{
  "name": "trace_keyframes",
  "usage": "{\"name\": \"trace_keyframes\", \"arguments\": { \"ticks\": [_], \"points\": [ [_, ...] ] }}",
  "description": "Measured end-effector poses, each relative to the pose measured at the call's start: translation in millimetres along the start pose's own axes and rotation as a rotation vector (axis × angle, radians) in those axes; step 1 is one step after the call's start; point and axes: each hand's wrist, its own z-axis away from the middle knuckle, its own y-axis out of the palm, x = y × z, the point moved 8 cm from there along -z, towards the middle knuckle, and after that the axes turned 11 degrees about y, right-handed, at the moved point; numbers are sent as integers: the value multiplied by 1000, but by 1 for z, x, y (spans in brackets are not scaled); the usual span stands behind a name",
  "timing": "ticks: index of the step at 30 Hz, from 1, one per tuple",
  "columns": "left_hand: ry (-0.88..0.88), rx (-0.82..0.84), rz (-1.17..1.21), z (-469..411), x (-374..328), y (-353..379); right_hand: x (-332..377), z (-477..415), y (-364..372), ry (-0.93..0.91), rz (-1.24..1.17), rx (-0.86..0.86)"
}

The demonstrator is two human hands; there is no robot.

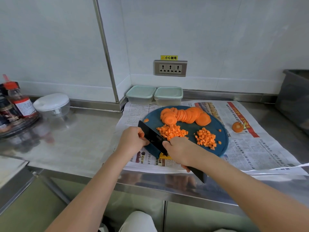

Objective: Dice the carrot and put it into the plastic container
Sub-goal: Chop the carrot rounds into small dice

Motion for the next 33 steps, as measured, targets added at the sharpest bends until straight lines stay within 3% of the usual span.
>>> {"name": "trace_keyframes", "arguments": {
  "ticks": [8,13,15,17,23,29,33],
  "points": [
    [68,77,-3,-1,-5,5,20,-2,2,-47,128,-124],
    [57,-52,140,3,-6,5,-2,0,-15,46,-49,4],
    [52,-121,182,1,-8,6,-23,4,-35,98,-190,-47],
    [79,-108,131,-7,-21,12,-44,7,-55,137,-269,-107],
    [61,152,-127,-35,-45,64,-92,16,-100,231,-267,-207],
    [148,26,-158,-25,-58,76,-118,16,-99,251,-355,-192],
    [116,-6,-211,-18,-65,84,-126,14,-97,250,-402,-193]
  ]
}}
